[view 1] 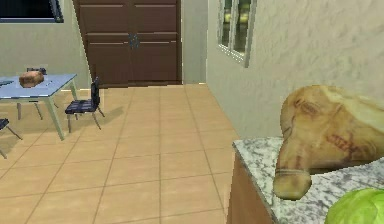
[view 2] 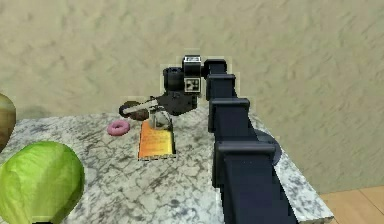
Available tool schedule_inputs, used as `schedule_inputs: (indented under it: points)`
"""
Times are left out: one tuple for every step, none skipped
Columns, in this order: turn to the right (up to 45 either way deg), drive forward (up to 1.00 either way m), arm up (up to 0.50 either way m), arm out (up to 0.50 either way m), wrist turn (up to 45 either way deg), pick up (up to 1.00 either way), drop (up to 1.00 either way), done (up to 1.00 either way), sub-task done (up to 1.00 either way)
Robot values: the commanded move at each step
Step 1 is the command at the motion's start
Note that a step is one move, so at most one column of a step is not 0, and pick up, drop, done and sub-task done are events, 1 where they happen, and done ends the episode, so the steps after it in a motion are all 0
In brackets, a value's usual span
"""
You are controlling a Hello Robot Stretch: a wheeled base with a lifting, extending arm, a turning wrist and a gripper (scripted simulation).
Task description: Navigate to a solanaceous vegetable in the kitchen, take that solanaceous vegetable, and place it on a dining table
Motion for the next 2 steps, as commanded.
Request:
schedule_inputs:
  points:
    - [0.0,0.00,0.00,0.00,-45.0,0.00,0.00,0.00,0.00]
    - [0.0,0.00,0.00,0.00,-45.0,0.00,0.00,0.00,0.00]
